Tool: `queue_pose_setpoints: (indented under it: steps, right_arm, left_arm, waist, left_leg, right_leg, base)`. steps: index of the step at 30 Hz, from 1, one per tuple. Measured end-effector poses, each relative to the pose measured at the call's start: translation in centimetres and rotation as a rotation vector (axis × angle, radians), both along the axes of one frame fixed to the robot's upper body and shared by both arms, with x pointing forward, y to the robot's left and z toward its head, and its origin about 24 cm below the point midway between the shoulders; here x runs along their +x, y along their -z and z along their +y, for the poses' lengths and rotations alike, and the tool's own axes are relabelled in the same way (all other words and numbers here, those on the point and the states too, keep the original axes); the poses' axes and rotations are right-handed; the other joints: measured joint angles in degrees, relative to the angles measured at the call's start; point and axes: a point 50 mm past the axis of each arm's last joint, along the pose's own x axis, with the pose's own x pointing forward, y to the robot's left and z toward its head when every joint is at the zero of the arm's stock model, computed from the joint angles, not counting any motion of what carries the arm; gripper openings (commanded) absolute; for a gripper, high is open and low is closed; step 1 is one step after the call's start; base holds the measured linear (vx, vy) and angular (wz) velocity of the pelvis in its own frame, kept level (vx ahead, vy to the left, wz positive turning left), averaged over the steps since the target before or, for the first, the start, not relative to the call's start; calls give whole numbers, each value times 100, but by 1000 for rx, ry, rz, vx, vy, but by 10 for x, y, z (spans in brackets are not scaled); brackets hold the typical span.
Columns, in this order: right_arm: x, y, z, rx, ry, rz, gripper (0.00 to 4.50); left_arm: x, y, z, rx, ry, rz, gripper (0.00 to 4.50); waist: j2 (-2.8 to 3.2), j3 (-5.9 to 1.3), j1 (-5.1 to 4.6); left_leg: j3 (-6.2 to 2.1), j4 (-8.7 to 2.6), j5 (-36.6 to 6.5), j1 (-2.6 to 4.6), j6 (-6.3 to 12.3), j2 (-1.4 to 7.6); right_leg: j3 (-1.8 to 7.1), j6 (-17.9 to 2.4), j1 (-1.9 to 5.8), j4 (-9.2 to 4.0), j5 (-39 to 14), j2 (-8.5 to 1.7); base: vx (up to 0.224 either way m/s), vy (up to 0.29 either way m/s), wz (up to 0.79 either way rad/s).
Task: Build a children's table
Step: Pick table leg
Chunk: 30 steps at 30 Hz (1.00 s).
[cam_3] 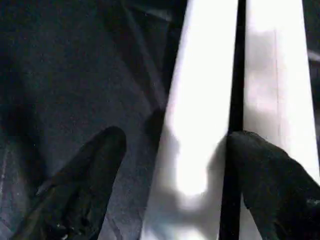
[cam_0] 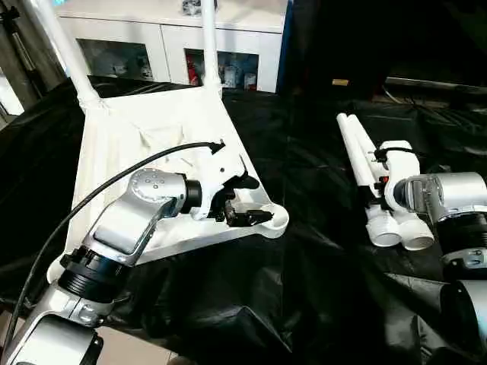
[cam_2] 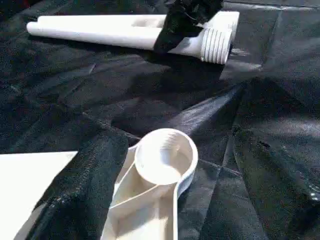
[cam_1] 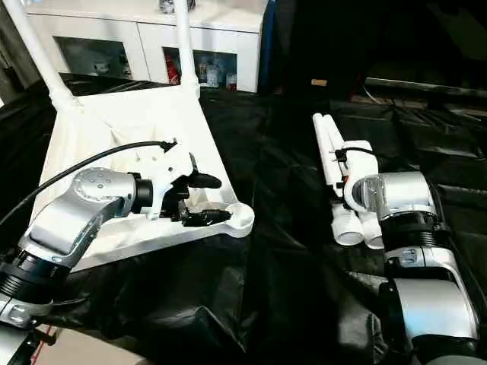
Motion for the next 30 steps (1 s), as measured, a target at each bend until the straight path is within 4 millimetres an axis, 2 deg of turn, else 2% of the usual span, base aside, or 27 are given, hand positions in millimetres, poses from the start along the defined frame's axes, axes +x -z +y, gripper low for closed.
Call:
queue_pose_setpoints:
  steps: [7,16,17,19,21,24,26,30]
  right_arm:
    - [-2,3,-1,45,6,16,371]
    - [-5,11,9,77,-28,64,371]
    - [-5,12,8,78,-25,69,357]
    - [-6,16,7,79,-17,85,357]
    - [-6,16,7,77,-16,85,328]
    - [-6,16,6,75,-15,83,310]
    - [-6,16,5,71,-6,79,278]
    - [-6,17,3,64,11,73,258]
  left_arm:
    - [-4,0,2,1,30,10,390]
    - [-9,-2,0,-7,91,3,390]
    - [-9,-2,0,-4,100,0,397]
    - [-11,-1,-1,9,116,-17,397]
    - [-11,-1,-2,15,120,-27,400]
    - [-11,0,0,34,118,-33,400]
    - [-11,1,1,41,112,-35,400]
    - [-8,3,3,52,90,-29,400]
  waist:
    - [4,-1,1]
    - [6,-1,12]
    - [6,-1,12]
    - [8,0,11]
    - [8,0,12]
    - [9,0,9]
    - [9,-1,5]
    - [9,-1,7]
  left_leg:
    - [0,0,1,1,-1,0]
    - [0,1,1,2,-2,1]
    - [0,1,1,2,-2,0]
    - [0,2,1,1,-2,0]
    - [0,1,2,2,-3,1]
    - [0,1,2,3,-3,1]
    - [0,1,2,3,-3,1]
    - [0,2,2,4,-4,1]
  right_leg:
    - [0,-1,0,2,0,0]
    - [0,-1,0,4,1,0]
    - [0,-1,1,3,1,0]
    - [0,-1,0,3,1,0]
    - [0,-1,1,4,1,0]
    - [0,-1,1,6,1,0]
    - [0,-1,1,6,1,0]
    - [0,0,1,6,0,0]
  base:
    - [0,0,0]
    - [0,0,0]
    - [0,0,0]
    - [0,0,0]
    - [0,0,0]
    - [0,0,0]
    - [0,0,0]
    - [0,0,0]
